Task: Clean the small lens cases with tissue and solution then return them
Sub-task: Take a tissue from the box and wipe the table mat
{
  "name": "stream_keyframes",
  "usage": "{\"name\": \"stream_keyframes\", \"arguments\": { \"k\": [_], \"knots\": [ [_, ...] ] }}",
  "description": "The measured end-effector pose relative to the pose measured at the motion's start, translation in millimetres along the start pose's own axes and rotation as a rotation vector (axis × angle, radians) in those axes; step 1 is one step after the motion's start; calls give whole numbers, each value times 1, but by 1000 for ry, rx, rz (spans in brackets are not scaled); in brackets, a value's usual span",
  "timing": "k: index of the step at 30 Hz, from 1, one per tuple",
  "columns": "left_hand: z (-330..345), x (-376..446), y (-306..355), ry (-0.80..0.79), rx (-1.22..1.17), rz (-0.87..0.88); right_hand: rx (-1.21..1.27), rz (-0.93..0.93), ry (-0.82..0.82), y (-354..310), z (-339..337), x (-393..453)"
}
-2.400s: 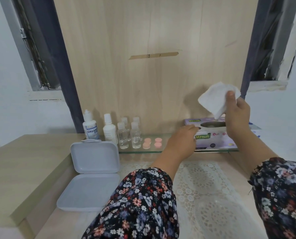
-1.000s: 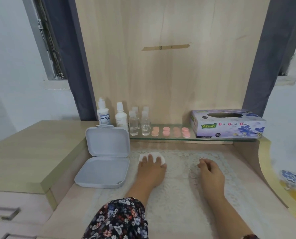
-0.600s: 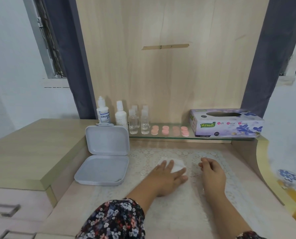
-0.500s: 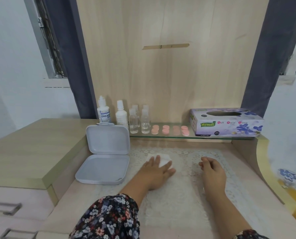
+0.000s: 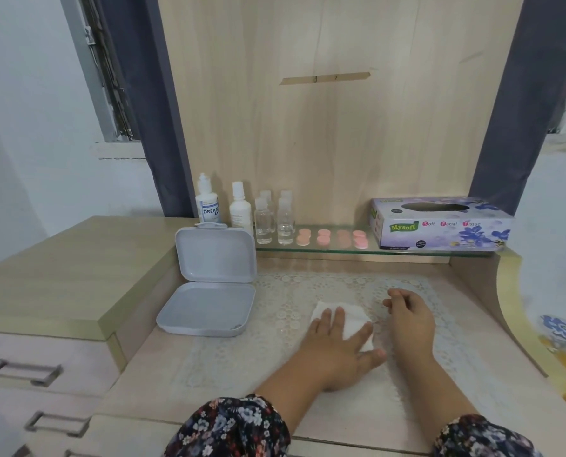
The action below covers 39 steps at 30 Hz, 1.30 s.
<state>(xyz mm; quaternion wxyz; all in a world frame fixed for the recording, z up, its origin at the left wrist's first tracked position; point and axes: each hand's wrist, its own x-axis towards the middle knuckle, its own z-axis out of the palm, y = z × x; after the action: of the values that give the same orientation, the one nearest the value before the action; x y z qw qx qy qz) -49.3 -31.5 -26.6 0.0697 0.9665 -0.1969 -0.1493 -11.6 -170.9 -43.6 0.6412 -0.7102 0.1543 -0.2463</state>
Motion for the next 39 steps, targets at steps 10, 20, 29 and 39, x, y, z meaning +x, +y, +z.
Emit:
{"name": "stream_keyframes", "arguments": {
  "k": [10,20,29,39],
  "knots": [
    [-16,-13,-61,49,-35,-218,-42,-4,-21,1,-3,1],
    [10,-36,6,17,-17,-46,-29,-19,-29,-2,-3,-2],
    [15,-72,-20,-8,5,-29,-38,-25,-40,-3,-5,-4],
    [-11,-21,-49,55,-31,-256,0,-5,-42,-4,-3,-7]
  ]
}}
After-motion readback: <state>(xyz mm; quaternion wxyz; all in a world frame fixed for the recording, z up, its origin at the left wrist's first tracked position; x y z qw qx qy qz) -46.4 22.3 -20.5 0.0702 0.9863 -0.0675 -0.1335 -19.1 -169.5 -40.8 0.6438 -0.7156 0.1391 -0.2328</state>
